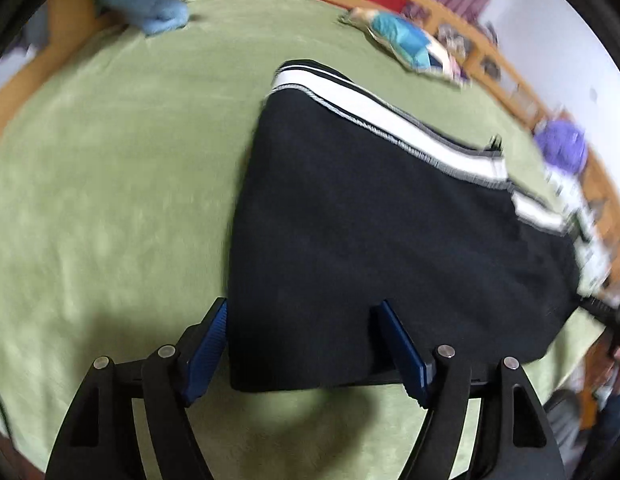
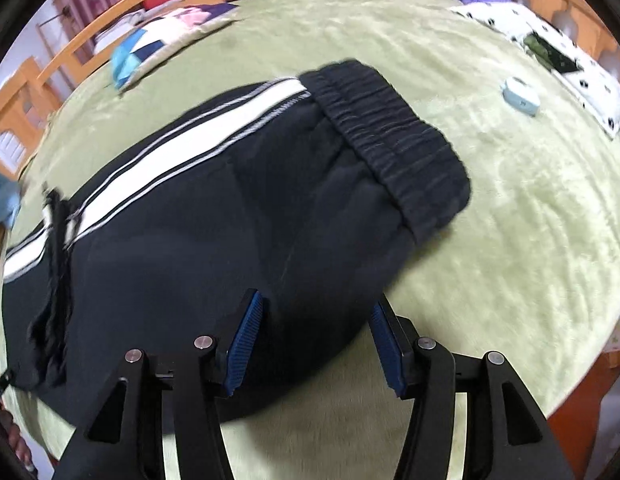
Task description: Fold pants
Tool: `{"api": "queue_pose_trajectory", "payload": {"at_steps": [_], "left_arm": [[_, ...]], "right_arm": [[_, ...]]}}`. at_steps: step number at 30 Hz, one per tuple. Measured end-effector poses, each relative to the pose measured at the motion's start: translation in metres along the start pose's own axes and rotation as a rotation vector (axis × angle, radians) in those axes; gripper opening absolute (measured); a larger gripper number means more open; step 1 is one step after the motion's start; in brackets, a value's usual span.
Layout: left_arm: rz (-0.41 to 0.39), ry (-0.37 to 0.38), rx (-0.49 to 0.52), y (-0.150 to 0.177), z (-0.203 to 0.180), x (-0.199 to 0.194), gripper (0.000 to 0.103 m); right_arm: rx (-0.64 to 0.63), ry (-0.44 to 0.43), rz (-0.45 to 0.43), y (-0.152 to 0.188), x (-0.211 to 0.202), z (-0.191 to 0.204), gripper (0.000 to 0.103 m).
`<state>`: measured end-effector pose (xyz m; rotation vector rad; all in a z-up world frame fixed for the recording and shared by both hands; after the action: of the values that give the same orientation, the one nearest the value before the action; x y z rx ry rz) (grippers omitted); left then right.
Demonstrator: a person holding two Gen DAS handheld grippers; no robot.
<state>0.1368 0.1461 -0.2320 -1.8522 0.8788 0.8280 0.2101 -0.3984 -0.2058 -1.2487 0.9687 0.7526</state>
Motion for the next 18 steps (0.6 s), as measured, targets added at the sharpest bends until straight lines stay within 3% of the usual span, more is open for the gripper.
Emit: {"api": "queue_pose_trajectory", "payload": {"at_steps": [4, 6, 9, 12, 18], "left_arm": [[-0.055, 0.072, -0.131, 0.008, 0.014, 0.003, 0.068], [-0.074, 0.049, -0.155, 0.007, 0.012, 0.002, 0.063], [-0.097, -0.009, -0.149, 0.002, 0.005, -0.005, 0.028], [-0.116, -0.069, -0.056, -0.006, -0.015, -0.023, 0.019], [-0.22, -0.187, 0.171, -0.028, -0.086, -0.067, 0.018]], "right_arm": [[-0.053, 0.001, -0.055, 0.007, -0.032, 0.013, 0.054], [-0.055, -0.022, -0.097, 0.01, -0.052, 0.022, 0.054], [-0.057, -0.062, -0.132, 0.018, -0.069, 0.035, 0.054], [-0.074, -0.078, -0.161, 0.024, -0.079, 0.045, 0.054], [-0.07, -0.135, -0.185, 0.033, -0.082, 0.049, 0.054]]}}
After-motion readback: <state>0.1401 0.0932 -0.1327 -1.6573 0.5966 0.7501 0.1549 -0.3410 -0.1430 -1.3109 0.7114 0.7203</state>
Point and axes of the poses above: each gripper's, at about its wrist camera, not at the fingertips, and x roughly the way its jaws point, z to its left, y to its underside, the point moved 3 cm from there along x, roughly the way its jaws point, and after that the axes turned 2 degrees about -x, right-handed, at the moved point
